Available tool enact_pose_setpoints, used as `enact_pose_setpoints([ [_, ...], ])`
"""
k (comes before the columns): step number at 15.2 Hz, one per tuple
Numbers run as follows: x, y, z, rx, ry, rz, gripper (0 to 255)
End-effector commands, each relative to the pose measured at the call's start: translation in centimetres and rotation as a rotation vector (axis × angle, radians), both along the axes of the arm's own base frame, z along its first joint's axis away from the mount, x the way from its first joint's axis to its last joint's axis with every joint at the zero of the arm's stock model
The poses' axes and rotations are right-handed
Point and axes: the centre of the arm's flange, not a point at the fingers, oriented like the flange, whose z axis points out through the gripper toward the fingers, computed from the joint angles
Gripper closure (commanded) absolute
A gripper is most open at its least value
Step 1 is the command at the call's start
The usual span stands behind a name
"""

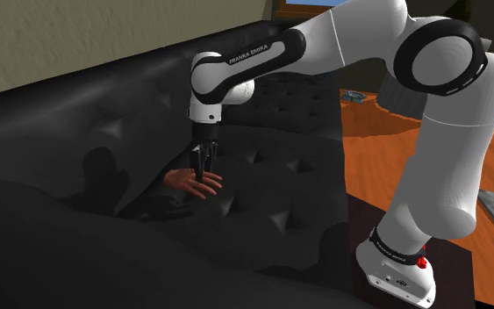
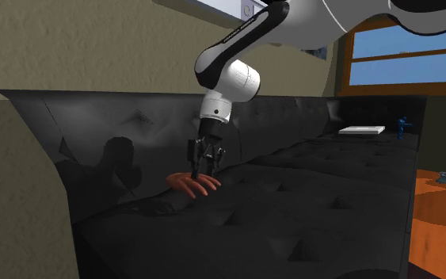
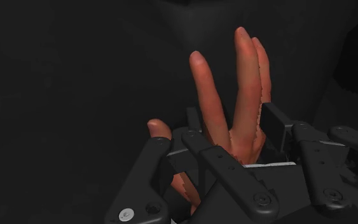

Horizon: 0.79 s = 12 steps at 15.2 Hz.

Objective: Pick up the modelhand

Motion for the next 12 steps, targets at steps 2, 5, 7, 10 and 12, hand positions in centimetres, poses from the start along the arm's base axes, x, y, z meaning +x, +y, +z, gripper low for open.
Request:
enact_pose_setpoints([
  [2, 0.1, 0.1, 1.6, 0.0, 0.0, 0.0, 255],
  [5, 0.1, 0.1, 3.2, 0.0, 0.0, 0.0, 255],
  [7, 0.1, 0.1, 4.3, 0.0, 0.0, 0.0, 255],
  [10, 0.1, 0.1, 5.8, 0.0, 0.0, 0.0, 255],
  [12, 0.1, 0.1, 5.9, 0.0, 0.0, 0.0, 255],
])
